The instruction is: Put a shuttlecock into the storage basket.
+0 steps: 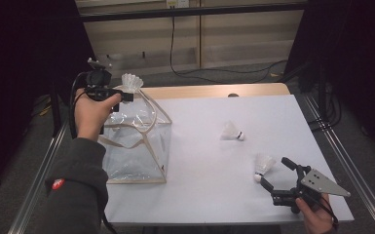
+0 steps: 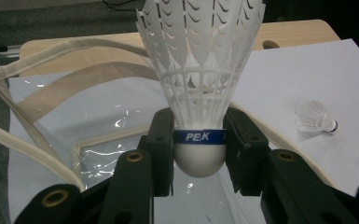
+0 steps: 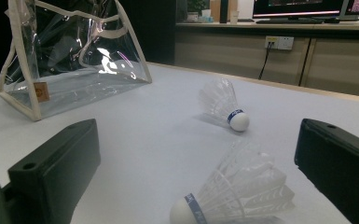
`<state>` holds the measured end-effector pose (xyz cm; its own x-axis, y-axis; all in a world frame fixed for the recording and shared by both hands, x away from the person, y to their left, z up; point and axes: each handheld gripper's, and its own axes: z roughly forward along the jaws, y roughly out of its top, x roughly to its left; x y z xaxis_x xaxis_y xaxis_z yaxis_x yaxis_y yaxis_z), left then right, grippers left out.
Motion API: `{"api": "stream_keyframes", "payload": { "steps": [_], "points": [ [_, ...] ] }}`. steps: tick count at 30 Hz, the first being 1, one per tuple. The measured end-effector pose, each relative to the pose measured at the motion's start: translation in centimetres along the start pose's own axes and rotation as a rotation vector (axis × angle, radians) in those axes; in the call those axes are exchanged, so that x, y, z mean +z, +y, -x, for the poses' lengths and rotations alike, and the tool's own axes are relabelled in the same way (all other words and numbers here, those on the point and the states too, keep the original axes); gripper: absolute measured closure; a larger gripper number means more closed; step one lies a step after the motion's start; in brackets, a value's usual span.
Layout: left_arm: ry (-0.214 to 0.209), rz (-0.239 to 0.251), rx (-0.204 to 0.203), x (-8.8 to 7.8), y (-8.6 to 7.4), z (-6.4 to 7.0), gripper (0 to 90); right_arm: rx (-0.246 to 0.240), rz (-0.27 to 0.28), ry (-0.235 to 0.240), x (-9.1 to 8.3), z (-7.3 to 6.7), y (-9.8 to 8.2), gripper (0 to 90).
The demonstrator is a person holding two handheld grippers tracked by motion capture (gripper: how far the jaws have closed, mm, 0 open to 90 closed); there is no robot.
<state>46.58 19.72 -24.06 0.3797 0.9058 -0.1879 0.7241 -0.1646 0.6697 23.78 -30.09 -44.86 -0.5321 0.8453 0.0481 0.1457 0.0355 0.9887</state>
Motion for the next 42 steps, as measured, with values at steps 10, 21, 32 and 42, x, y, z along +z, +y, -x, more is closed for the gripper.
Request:
{"api": "stream_keyframes", "payload": {
  "steps": [10, 21, 32, 42],
  "points": [
    [0.004, -0.011, -0.016, 0.2, -0.2, -0.7, 65.6, 0.0, 0.0, 0.0, 0.0, 0.0, 0.0, 0.0],
    [0.022, -0.016, -0.036, 0.7, -0.2, -1.0, 65.6, -0.004, 0.001, -0.002, 0.0, 0.0, 0.0, 0.1],
    [0.041, -0.026, -0.05, 1.2, -0.3, -1.5, 65.6, -0.001, 0.004, -0.005, -0.2, 0.1, 0.0, 0.1],
    [0.057, -0.031, -0.07, 1.4, -0.6, -2.1, 65.5, -0.001, 0.003, -0.004, -0.2, 0.0, 0.0, 0.1]
  ]
}}
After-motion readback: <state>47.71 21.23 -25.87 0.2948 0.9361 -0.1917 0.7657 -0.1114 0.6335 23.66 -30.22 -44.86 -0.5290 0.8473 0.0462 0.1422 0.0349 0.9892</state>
